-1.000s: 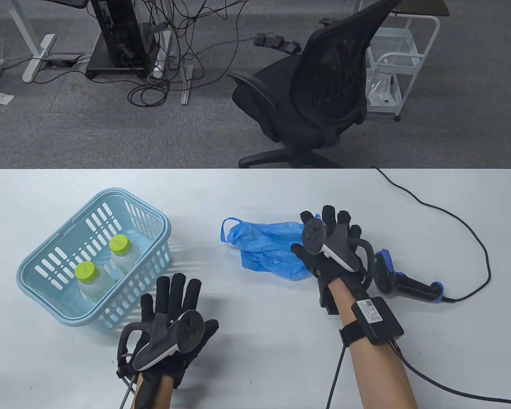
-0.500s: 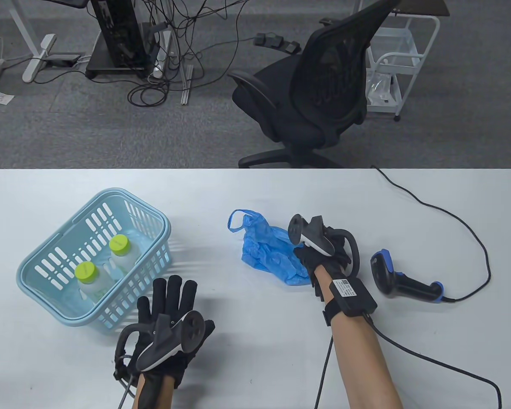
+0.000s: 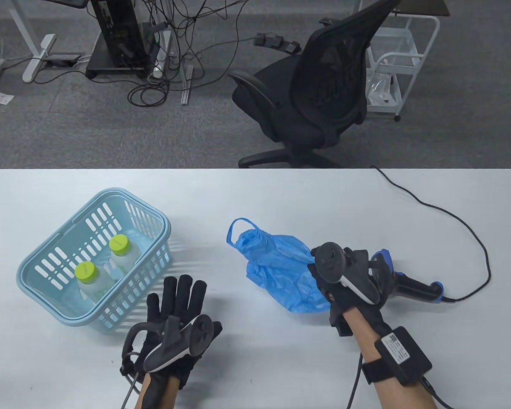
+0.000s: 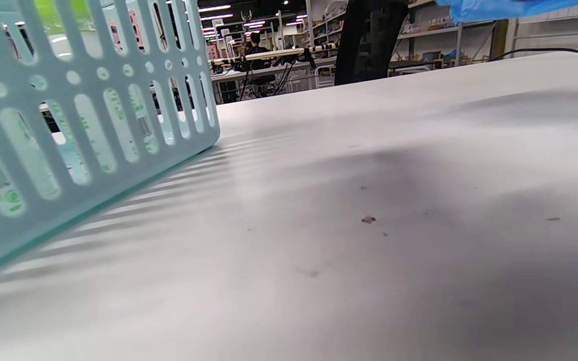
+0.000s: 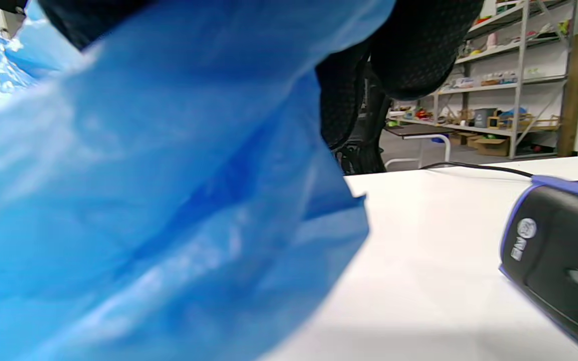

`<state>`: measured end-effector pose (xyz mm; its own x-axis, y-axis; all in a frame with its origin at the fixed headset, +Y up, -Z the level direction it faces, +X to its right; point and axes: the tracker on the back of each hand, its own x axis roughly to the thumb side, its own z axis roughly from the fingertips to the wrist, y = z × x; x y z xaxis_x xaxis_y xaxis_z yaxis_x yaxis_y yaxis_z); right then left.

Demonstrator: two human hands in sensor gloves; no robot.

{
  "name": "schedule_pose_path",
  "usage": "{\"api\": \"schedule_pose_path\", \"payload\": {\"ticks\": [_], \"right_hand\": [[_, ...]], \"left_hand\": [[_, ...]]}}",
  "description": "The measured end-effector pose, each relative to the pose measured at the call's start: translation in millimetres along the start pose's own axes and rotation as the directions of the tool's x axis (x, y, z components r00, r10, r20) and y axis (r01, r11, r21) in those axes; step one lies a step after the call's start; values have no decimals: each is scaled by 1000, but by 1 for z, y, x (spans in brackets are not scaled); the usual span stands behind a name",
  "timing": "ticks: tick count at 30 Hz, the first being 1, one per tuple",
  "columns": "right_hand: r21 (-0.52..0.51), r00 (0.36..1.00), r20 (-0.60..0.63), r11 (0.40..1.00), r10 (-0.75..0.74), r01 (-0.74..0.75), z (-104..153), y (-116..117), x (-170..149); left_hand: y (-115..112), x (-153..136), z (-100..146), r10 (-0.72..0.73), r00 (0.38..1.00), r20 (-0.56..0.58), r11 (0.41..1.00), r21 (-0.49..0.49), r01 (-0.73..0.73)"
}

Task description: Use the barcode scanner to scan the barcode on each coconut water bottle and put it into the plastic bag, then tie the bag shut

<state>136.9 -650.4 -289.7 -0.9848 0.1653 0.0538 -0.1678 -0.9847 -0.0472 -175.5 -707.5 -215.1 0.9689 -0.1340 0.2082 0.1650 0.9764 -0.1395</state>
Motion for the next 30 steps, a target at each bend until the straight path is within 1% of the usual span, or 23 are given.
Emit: {"api": "schedule_pose_path", "payload": {"ticks": [3,5,6,9,11,14,16,17,18,19,21,22,23,24,26,28,29,30], "right_hand": [[-26,998,16,998,-58,58,33,-13,7],[-26,999,28,999,-38,39,52,-16,11],[-34,999,21,998,-45,46,62,-14,13],[-24,999,11,999,-30,30,77,-3,14],[-15,1000,1,999,-30,30,79,8,12],[-38,999,-19,998,-40,40,78,34,5],[-30,1000,-26,999,-12,11,77,42,5],[-52,999,-26,998,30,-31,77,45,6],[-87,999,-19,995,49,-50,76,47,7],[-98,998,-9,994,57,-58,75,48,9],[-129,996,32,989,79,-74,75,53,15],[-137,995,52,987,87,-79,75,54,18],[-157,989,92,983,113,-98,77,57,25],[-175,981,128,977,144,-120,79,59,31],[-215,963,193,965,190,-148,83,62,43],[-238,944,245,958,221,-162,87,64,54],[-235,937,266,958,226,-165,88,65,57],[-207,924,314,965,220,-160,90,65,63]], "left_hand": [[0,2,-2,4,1000,8,1000,-7,-3],[-2,0,-3,11,1000,6,1000,-19,-11],[-2,-2,-3,19,1000,3,1000,-23,-19],[-1,-8,-4,48,999,-7,999,-16,-48],[1,-12,-3,71,997,-11,997,-4,-71],[4,-16,-1,90,996,-15,996,24,-90],[7,-16,0,100,995,-13,994,51,-99],[9,-15,1,107,994,-5,992,74,-106],[13,-13,4,111,994,10,986,124,-111],[15,-11,6,108,994,21,981,161,-110],[23,-1,13,96,993,67,958,264,-110],[26,2,15,91,992,90,949,293,-113],[30,10,20,83,989,126,934,337,-121],[33,15,23,78,984,161,924,358,-132],[36,25,28,78,976,204,907,392,-154],[38,33,29,67,970,235,904,397,-159],[38,35,29,57,970,236,909,389,-148],[38,39,28,46,970,237,919,370,-134]]}}
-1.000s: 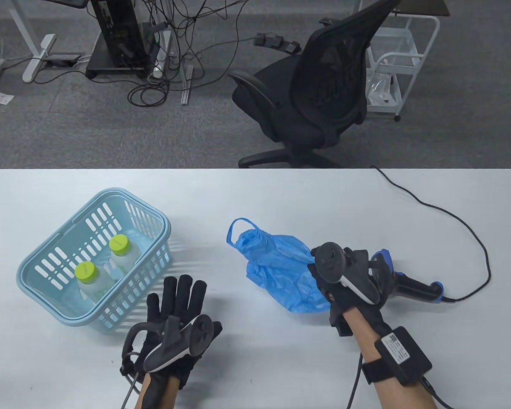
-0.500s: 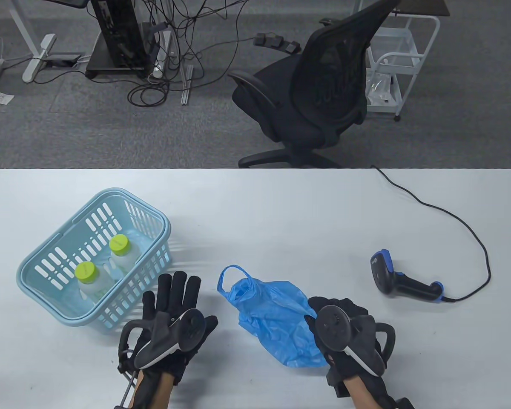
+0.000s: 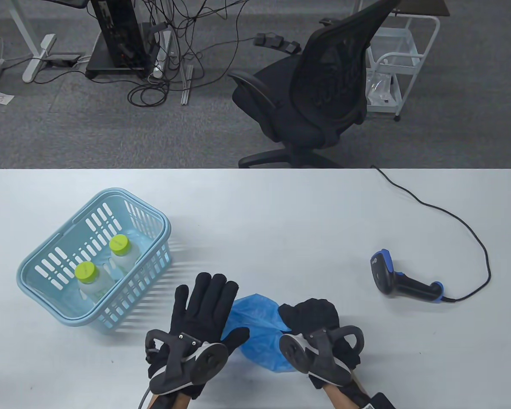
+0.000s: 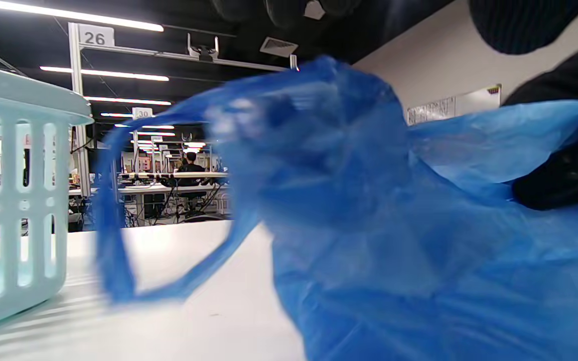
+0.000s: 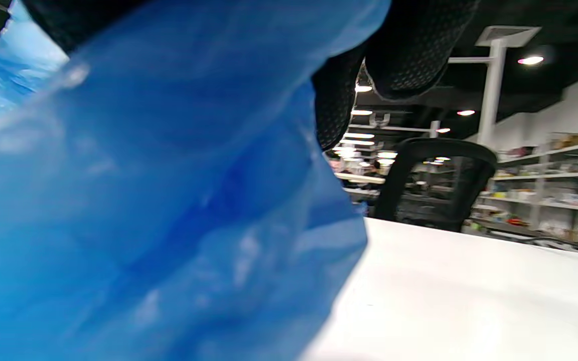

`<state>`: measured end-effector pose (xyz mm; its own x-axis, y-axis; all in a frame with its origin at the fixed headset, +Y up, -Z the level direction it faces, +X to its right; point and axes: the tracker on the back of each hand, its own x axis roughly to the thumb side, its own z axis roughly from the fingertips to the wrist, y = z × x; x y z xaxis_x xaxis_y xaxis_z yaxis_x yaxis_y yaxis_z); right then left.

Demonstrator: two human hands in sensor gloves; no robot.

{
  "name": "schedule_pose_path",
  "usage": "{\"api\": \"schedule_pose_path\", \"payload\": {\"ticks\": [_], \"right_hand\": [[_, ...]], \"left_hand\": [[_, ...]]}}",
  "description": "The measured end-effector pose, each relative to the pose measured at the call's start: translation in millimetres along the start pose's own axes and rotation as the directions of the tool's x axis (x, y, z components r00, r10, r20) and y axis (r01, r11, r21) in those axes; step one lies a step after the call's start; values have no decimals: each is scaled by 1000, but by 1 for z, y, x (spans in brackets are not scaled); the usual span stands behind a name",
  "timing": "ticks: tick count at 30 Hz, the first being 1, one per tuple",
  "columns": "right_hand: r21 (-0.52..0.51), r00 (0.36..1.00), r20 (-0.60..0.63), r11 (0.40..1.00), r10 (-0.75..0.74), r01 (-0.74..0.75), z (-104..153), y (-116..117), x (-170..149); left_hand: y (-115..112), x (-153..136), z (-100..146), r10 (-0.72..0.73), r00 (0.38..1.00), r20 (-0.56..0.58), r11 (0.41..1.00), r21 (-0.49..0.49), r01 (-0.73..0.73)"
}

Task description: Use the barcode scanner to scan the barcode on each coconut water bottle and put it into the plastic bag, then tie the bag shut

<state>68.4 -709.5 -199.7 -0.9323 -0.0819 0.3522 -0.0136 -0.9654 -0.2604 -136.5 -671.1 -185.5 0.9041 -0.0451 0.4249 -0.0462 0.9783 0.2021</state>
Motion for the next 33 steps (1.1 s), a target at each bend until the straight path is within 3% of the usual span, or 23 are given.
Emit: {"api": "schedule_pose_path", "payload": {"ticks": [7,11,13,15,18,22,27,28,30,33], "right_hand": [[-35,993,82,995,-89,92,4,-3,11],[-54,985,62,985,-159,163,4,-2,6],[-71,985,4,982,-175,175,4,-2,0],[-82,980,-52,979,-193,188,3,-3,-8],[-84,965,-70,965,-254,248,4,-2,-15],[-79,962,1,959,-273,272,7,-3,-13],[-76,951,37,948,-307,309,7,-8,-14],[-78,950,30,946,-312,314,7,-9,-15],[-30,958,-40,959,-284,283,4,-7,-22],[128,987,-146,988,-63,82,2,1,-27]], "left_hand": [[-24,8,-16,-69,998,-8,982,-175,67],[-29,-3,-18,-83,993,-87,985,-157,69],[-28,-7,-16,-89,995,-53,988,-131,82],[-27,-8,-12,-15,1000,12,992,-127,16],[-30,-6,-11,121,993,11,986,-114,-119],[-36,0,-18,-59,998,13,991,-117,60],[-44,-6,-21,-129,991,-38,981,-154,122],[-44,-9,-21,-118,992,-50,982,-153,110],[-45,-23,-19,52,993,-110,991,-114,-64],[-42,-30,-17,259,955,-144,963,-42,-268]]}}
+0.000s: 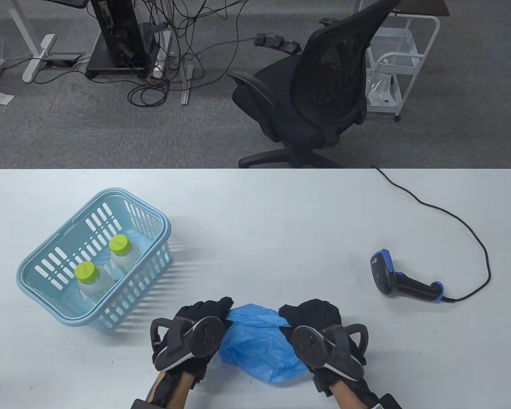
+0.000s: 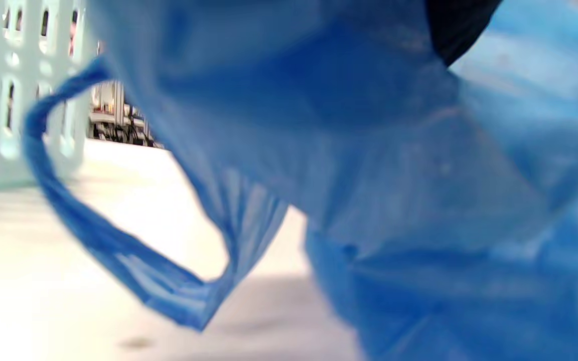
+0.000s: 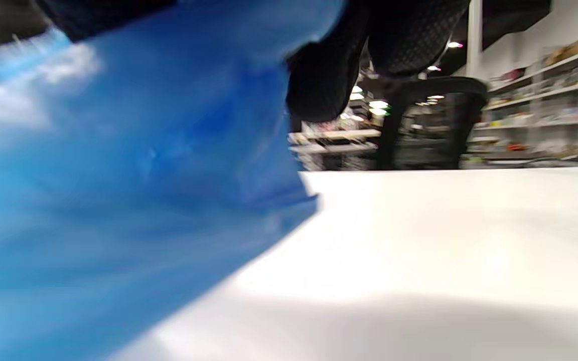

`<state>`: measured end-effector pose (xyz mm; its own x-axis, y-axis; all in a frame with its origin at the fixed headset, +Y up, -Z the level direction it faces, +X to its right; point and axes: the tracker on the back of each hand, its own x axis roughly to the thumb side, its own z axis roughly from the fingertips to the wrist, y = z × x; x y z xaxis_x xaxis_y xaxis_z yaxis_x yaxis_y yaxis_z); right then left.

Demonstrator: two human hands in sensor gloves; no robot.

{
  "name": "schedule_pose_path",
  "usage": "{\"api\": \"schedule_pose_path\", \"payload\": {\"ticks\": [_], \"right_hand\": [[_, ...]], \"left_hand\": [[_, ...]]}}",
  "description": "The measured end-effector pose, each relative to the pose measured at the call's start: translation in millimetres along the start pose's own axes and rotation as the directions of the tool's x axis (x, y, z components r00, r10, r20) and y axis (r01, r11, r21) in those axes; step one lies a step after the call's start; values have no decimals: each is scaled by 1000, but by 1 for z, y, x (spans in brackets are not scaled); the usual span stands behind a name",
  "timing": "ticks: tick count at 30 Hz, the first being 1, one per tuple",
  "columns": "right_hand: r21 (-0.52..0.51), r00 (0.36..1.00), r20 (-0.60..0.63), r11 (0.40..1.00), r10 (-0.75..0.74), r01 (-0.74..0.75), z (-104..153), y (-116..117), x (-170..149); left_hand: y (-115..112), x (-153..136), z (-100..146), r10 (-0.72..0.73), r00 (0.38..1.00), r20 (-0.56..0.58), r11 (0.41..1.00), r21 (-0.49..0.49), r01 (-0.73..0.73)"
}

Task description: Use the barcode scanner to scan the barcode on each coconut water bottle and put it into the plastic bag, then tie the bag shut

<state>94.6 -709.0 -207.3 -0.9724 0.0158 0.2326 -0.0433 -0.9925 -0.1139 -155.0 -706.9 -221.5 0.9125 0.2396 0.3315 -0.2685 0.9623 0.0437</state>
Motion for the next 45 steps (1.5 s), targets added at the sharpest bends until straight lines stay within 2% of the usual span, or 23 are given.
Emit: {"api": "schedule_pose_path", "payload": {"ticks": [2,4,5,6,7,9,10,13,16,18,21,23,26,28,29,30,33,35,37,39,42,44,45], "right_hand": [[-115,997,73,993,-15,24,5,-6,-1],[-210,959,268,965,-98,157,14,-17,3],[-240,908,402,944,-117,228,20,-24,10],[-240,874,473,938,-112,251,24,-28,16],[-235,865,492,941,-99,241,25,-30,21],[-190,907,420,978,-2,90,22,-26,33],[-135,921,386,991,55,-3,17,-20,37],[-47,951,284,993,120,-112,8,-9,36],[71,986,109,989,125,-133,-1,-2,21],[138,988,11,978,155,-155,-5,3,9],[255,988,-53,958,146,-128,-9,10,-3],[290,989,-49,949,140,-120,-9,11,-4],[416,976,73,884,203,-215,-7,16,5],[453,973,123,861,195,-230,-5,20,9],[463,977,129,860,173,-213,-5,22,10],[460,976,131,861,175,-216,-5,22,10],[440,977,124,873,174,-211,-6,21,9],[438,978,132,876,160,-202,-6,21,10],[426,978,146,883,149,-198,-5,21,11],[404,973,168,889,161,-216,-2,19,15],[393,970,182,892,161,-222,0,17,16],[412,976,167,889,140,-198,-1,18,14],[421,973,163,881,160,-216,-2,19,12]], "left_hand": [[2,3,1,2,1000,20,1000,2,-2],[2,8,1,-18,999,37,1000,-2,18],[2,12,1,-20,999,49,1000,-4,20],[1,17,0,-8,998,60,1000,-8,9],[1,20,0,0,998,69,1000,-10,1],[1,28,1,10,996,94,1000,-8,-9],[2,32,2,11,994,108,1000,-6,-10],[4,40,6,39,990,138,999,6,-41],[6,43,8,20,987,160,999,34,-25],[7,42,8,19,987,162,999,45,-26],[9,40,8,8,988,156,998,62,-18],[9,40,9,-15,990,139,997,72,5],[9,32,6,-44,997,66,995,93,38],[8,24,6,-5,1000,26,998,58,3],[8,22,6,28,999,33,1000,-1,-28],[9,23,8,33,998,54,999,-13,-32],[22,46,18,-41,942,333,997,69,19],[28,68,24,-88,916,390,992,118,45],[23,82,18,-178,920,348,984,50,171],[8,83,7,-302,929,216,943,-78,325],[-4,70,-1,-446,886,129,881,-112,460],[-7,57,-4,-460,886,59,848,-268,458],[-11,51,-5,-439,898,40,826,-376,421]]}}
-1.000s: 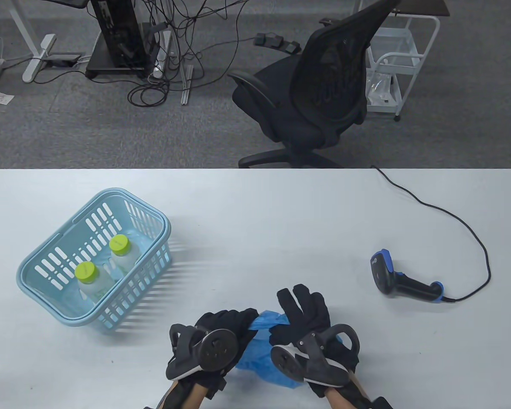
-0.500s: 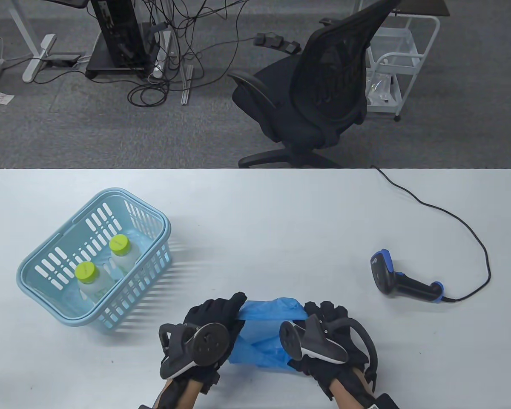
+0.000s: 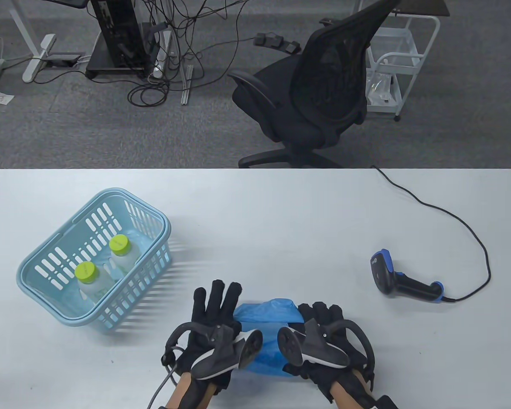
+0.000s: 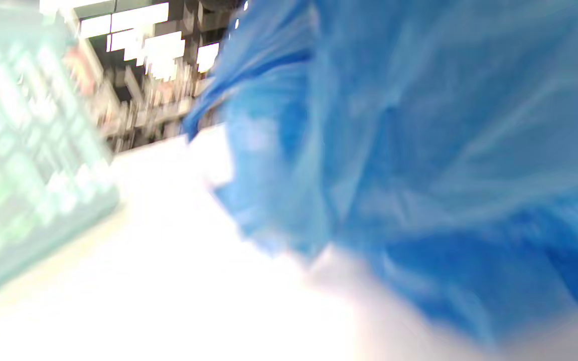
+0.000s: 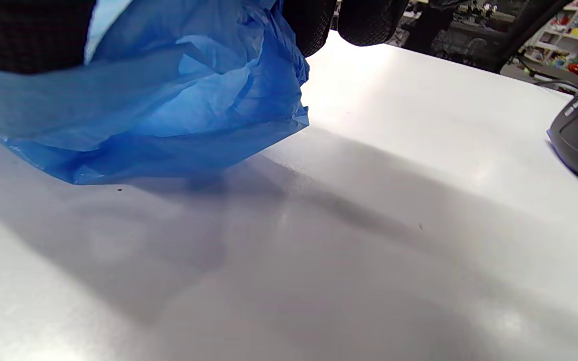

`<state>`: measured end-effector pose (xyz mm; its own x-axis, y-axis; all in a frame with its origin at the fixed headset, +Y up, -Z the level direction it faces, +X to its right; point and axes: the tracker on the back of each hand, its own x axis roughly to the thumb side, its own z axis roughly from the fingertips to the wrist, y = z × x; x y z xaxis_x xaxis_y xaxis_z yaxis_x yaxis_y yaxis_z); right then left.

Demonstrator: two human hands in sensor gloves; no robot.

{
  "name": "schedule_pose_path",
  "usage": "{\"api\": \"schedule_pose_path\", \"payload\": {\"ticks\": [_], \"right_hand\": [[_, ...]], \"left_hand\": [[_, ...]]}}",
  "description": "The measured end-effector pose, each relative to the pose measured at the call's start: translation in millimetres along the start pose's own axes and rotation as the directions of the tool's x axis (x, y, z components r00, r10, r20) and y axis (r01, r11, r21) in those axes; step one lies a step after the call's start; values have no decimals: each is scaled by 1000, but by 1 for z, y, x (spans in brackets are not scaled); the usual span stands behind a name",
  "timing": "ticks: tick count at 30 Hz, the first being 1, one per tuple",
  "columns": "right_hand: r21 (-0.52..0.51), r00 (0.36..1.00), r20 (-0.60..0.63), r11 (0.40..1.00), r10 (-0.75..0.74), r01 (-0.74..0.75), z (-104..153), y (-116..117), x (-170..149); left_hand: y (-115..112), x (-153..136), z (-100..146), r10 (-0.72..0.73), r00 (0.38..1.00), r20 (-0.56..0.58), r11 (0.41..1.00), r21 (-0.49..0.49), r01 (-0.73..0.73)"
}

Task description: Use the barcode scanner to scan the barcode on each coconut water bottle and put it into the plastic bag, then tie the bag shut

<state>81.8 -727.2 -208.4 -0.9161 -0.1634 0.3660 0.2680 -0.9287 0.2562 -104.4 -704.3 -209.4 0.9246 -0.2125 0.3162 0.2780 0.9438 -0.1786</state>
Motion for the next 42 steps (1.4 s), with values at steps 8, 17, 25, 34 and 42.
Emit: {"api": "schedule_pose_path", "payload": {"ticks": [8,17,25,34,42], "right_hand": [[-16,993,-95,998,67,-68,3,2,-21],[-322,1000,-3,947,-9,7,7,-20,10],[64,995,-76,996,70,-65,-18,18,-10],[189,994,-21,977,106,-100,-16,23,-5],[149,996,9,985,84,-85,-17,23,1]], "left_hand": [[-17,-6,-1,5,1000,20,971,-241,0],[-9,20,4,9,989,150,989,-149,14],[-11,15,5,-7,994,111,992,-121,21],[-5,-6,8,163,973,165,978,-154,-137],[28,14,9,191,964,183,967,134,-217]]}}
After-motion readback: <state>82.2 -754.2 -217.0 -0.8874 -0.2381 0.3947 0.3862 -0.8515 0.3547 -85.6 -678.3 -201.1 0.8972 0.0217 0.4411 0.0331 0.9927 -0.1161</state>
